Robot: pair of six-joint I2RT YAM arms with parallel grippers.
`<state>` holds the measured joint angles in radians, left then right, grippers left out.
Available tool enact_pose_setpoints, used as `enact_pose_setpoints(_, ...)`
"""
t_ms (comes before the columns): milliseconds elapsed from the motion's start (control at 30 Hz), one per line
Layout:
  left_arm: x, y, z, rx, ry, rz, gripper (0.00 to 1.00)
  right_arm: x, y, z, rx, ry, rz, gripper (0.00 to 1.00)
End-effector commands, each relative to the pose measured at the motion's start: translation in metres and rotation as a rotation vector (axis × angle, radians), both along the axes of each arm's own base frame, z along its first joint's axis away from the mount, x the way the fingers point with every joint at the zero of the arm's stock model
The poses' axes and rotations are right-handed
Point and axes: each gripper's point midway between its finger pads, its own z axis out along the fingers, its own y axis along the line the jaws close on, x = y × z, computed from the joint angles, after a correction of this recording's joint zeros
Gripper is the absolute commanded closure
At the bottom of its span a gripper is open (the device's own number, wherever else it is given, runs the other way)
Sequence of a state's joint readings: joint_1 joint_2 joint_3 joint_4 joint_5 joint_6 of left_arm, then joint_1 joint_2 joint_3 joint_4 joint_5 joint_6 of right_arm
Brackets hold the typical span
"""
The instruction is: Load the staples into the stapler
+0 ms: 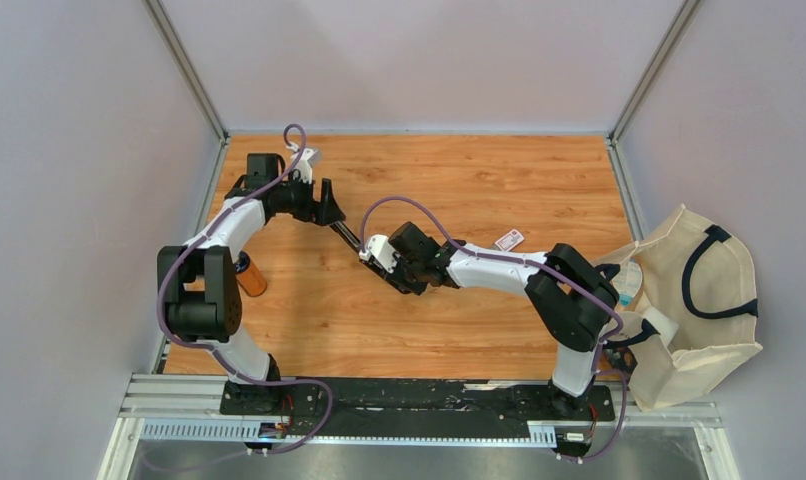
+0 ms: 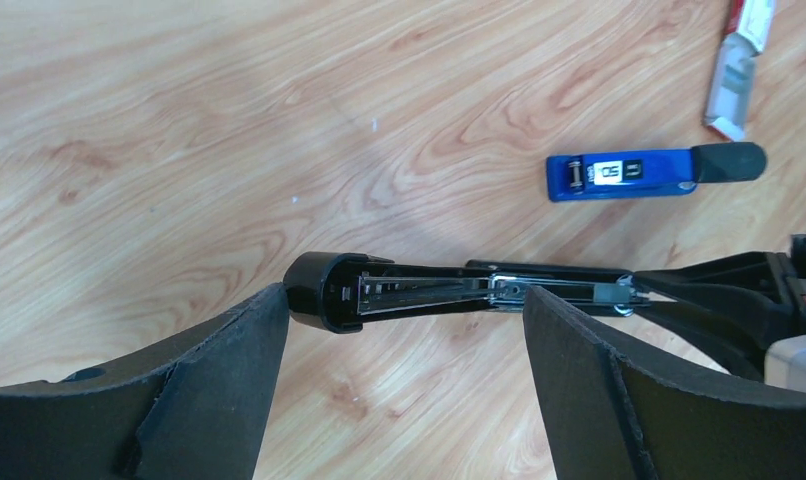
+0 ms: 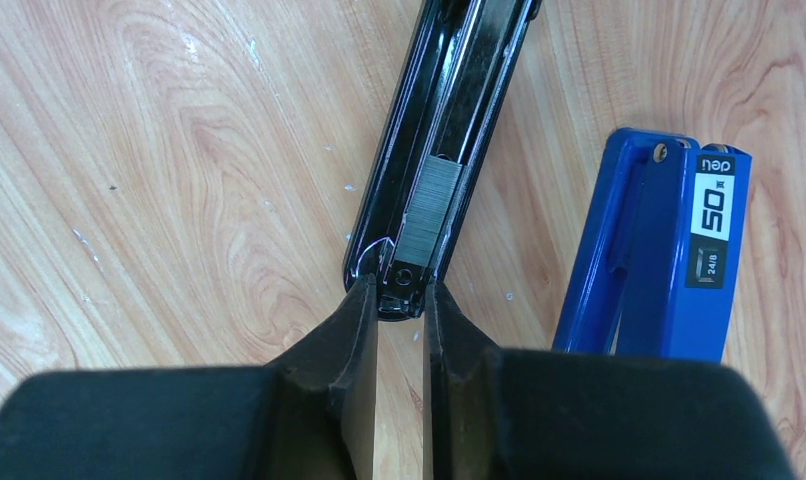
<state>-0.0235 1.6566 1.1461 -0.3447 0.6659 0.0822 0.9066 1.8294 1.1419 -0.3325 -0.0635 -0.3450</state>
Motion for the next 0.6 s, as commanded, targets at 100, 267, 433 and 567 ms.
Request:
enact_pose_setpoints(100,-0.042,-0.055,0.036,-0.275,0.011,-0.222,0.07,-0.018,-0.013,-0.037,-0.108,0.064,0.054,0.97)
enact_pose_setpoints(267,-0.057,-0.073,0.048,-0.344,0.001,-0.325,0.07,-0.018,-0.012,-0.037,-0.110,0.062,0.056,0.97)
enact_pose_setpoints(433,-0.069,-0.087,0.054,-0.382,0.008,-0.393,0.07,-0.017,-0.013,-0.038,-0.112,0.059,0.054,0.97)
enact_pose_setpoints(567,-0.073,-0.089,0.056,-0.395,0.009,-0.410,0.07,-0.016,-0.013,-0.039,-0.114,0.057,0.054,0.97)
